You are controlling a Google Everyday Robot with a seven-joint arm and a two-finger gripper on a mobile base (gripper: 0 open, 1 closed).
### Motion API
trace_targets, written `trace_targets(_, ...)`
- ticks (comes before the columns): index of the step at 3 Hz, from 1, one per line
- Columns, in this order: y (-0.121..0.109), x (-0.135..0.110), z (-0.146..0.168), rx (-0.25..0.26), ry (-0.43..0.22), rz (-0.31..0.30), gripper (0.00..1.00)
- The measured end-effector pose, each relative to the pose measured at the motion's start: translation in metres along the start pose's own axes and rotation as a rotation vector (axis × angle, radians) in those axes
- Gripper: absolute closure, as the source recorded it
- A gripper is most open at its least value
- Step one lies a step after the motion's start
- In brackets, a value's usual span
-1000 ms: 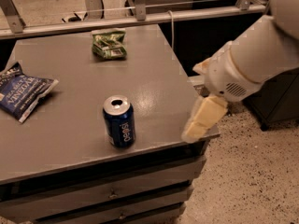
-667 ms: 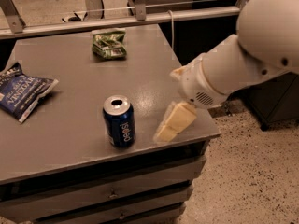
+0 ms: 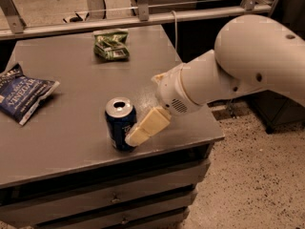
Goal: Knock pepsi can over
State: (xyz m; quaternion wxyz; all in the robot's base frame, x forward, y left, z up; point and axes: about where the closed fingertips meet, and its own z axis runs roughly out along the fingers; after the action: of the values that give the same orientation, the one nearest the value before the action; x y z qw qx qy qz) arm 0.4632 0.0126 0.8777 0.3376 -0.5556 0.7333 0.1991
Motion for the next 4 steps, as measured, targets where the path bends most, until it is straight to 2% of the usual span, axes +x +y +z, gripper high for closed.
trace_targets(1,0.000,-0.014,0.008,-0.001,-0.049,0.029,0.00)
trace_targets(2,-0.011,-0.022,0.014,0.016,-0.083,0.042,0.00)
trace_targets(3,-0.040,-0.033,0.018,0.059,-0.106,0.015,0.00)
trace_targets(4,-0.080,-0.055,0.018,0.115,-0.128,-0.034,0.00)
